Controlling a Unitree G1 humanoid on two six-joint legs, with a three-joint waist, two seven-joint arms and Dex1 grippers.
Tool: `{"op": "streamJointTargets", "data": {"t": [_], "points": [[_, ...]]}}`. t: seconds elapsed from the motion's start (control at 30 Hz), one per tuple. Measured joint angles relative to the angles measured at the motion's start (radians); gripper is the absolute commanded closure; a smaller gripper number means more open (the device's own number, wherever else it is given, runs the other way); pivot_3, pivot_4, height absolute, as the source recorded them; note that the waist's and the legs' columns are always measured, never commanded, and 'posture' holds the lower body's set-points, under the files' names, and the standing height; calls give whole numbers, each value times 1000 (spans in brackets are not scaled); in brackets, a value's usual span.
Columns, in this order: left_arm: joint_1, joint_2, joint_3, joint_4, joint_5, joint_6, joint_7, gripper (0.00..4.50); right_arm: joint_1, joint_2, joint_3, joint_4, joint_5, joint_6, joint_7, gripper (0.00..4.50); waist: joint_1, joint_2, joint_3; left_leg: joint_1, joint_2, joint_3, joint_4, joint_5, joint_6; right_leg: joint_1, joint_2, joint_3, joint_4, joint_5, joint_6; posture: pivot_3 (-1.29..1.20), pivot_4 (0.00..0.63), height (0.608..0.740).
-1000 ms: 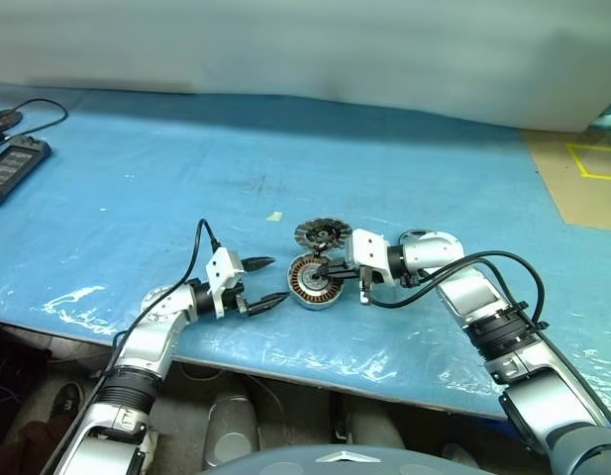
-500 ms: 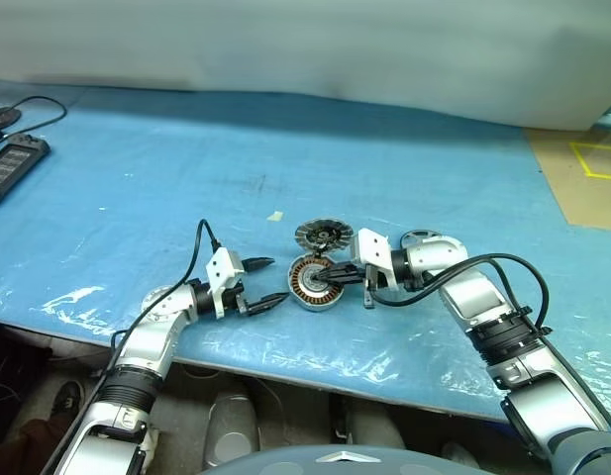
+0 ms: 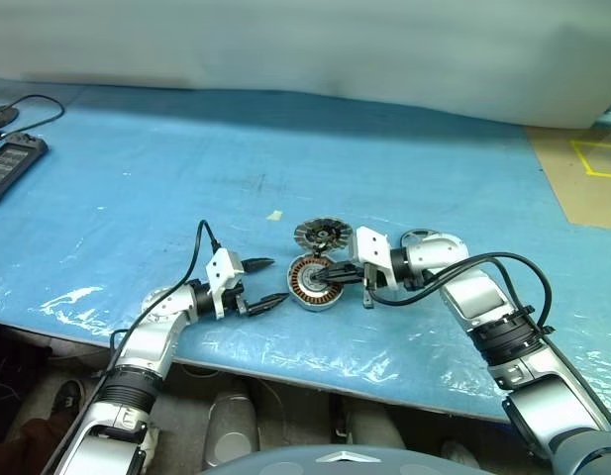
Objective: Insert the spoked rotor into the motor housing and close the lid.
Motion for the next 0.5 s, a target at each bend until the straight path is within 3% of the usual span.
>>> {"op": "streamJointTargets", "data": {"t": [0.5], "points": [[4, -1, 0, 0, 1, 0, 6, 415, -2, 32, 11, 43, -12, -2, -5, 4477, 0, 0, 0, 1, 0, 0, 1, 0, 0, 1, 0, 0, 2, 0, 0, 0, 150, 740]]}}
